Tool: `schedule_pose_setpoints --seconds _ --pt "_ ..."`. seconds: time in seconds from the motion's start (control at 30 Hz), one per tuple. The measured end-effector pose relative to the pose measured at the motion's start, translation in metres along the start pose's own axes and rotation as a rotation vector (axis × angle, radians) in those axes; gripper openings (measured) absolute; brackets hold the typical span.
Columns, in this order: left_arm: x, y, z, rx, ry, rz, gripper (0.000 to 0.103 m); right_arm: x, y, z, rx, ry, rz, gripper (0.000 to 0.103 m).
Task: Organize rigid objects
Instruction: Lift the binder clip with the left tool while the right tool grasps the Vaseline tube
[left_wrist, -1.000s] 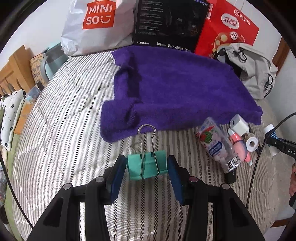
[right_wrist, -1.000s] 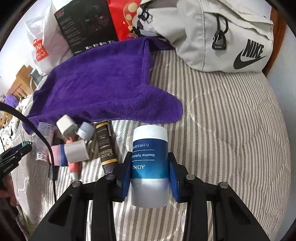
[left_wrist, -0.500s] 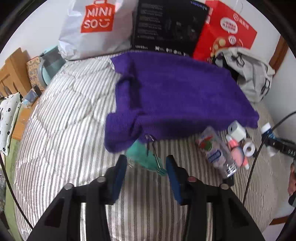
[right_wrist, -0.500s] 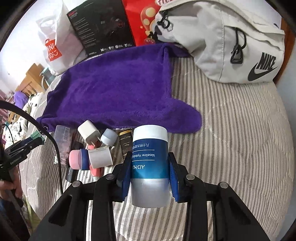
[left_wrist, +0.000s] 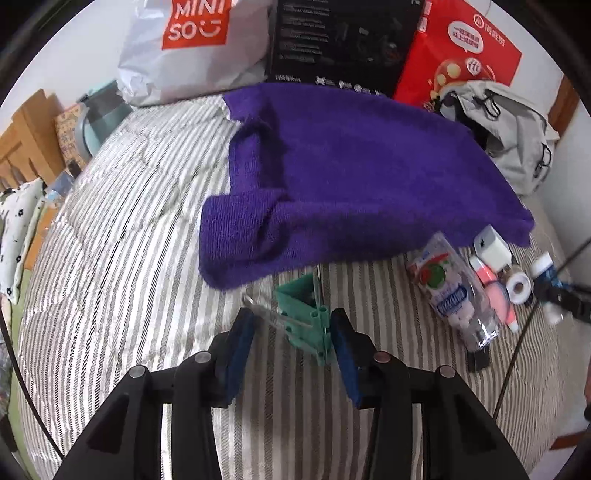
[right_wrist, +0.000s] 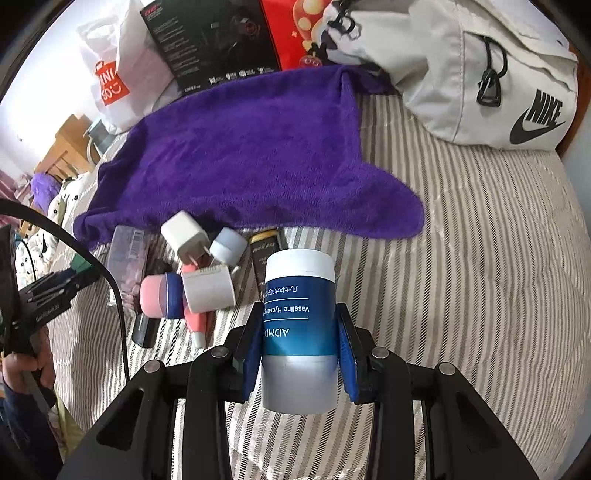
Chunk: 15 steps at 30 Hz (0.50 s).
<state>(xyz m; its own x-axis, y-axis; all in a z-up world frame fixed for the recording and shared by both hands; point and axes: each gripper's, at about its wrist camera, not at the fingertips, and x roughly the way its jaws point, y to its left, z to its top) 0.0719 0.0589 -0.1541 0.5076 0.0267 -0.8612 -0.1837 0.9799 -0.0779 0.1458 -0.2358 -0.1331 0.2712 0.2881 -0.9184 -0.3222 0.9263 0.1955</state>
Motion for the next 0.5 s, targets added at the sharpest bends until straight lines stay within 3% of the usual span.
schedule_pose_setpoints --seconds 0.13,0.2,0.5 --pt "0.006 -0.012 0.003 0.010 -0.036 0.073 0.044 0.005 0.003 -0.005 -0.001 0.016 0.004 0.036" --pt "0.007 -0.013 0.004 0.001 -0.054 0.074 0.041 0.005 0.003 -0.006 0.002 0.016 0.008 0.036" --pt "-0.012 0.004 0.003 -0.040 -0.074 -0.047 0.037 0.001 -0.002 -0.009 0.008 0.010 0.007 0.036"
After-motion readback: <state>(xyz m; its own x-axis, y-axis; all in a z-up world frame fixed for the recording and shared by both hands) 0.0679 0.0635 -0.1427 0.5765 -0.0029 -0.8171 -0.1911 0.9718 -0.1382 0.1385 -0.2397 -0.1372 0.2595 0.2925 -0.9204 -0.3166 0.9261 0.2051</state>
